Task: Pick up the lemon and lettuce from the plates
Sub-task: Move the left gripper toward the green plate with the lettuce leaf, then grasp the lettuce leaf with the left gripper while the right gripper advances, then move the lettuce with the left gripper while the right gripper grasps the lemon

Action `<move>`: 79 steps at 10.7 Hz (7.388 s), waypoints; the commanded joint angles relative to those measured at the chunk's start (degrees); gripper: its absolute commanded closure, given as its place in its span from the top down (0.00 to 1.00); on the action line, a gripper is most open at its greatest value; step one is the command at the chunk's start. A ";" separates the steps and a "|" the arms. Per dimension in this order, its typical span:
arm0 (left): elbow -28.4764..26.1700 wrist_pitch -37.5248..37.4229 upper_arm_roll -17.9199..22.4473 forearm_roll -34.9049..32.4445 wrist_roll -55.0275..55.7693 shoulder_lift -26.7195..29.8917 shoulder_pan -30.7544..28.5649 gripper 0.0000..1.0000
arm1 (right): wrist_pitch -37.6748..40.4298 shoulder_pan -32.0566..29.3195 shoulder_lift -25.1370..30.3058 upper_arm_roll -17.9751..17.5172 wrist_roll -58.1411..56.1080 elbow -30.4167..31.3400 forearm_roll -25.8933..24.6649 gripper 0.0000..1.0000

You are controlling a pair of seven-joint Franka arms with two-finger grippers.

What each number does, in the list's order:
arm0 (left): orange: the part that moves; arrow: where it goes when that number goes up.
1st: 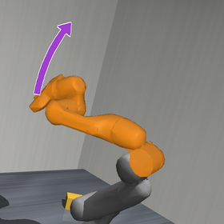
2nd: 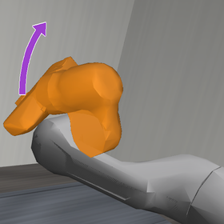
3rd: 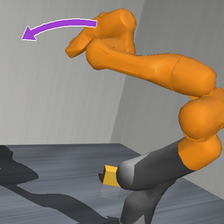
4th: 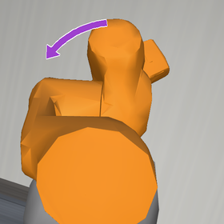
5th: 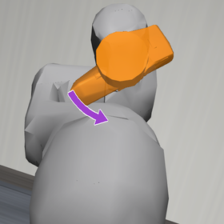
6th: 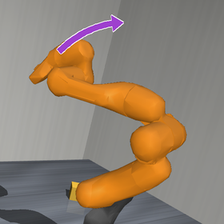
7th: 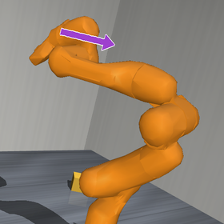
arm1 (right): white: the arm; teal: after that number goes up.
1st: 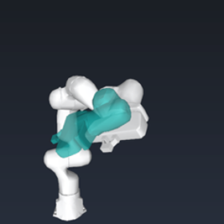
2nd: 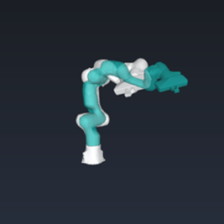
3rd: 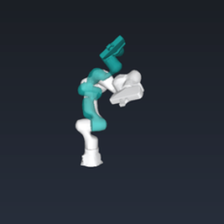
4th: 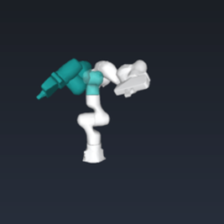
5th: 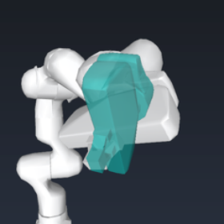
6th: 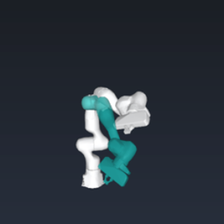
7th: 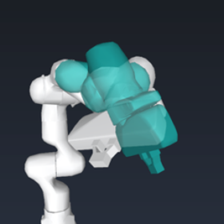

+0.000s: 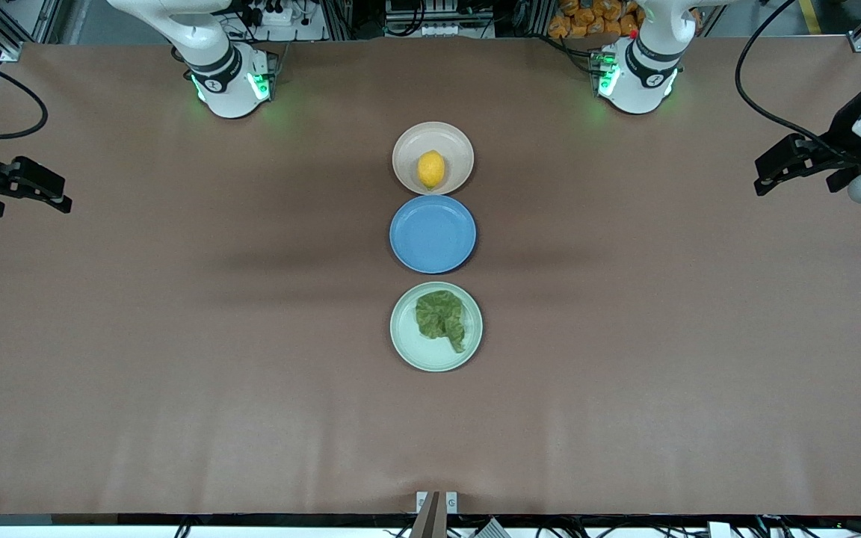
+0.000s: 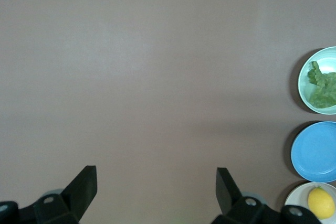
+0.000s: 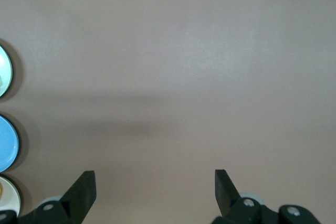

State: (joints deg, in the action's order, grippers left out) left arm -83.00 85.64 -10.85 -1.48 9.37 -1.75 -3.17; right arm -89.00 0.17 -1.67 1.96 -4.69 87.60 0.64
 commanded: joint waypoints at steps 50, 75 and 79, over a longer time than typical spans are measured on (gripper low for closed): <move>-3.14 39.74 10.23 0.41 14.18 -26.66 33.25 0.00 | -17.53 34.19 -18.63 -0.81 35.54 16.37 23.97 1.00; -4.90 27.22 9.35 5.09 -5.50 -24.54 8.79 1.00 | -48.82 60.56 -26.20 -0.73 55.55 28.41 28.19 0.00; -2.00 19.14 9.79 4.12 -5.50 -17.43 8.71 1.00 | -46.37 59.16 -21.12 -0.29 55.93 28.59 28.19 0.00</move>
State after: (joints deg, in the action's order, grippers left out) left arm -85.36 109.49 -1.43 2.09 5.72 -24.14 5.74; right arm -137.67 60.79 -27.69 1.44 50.33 115.07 27.97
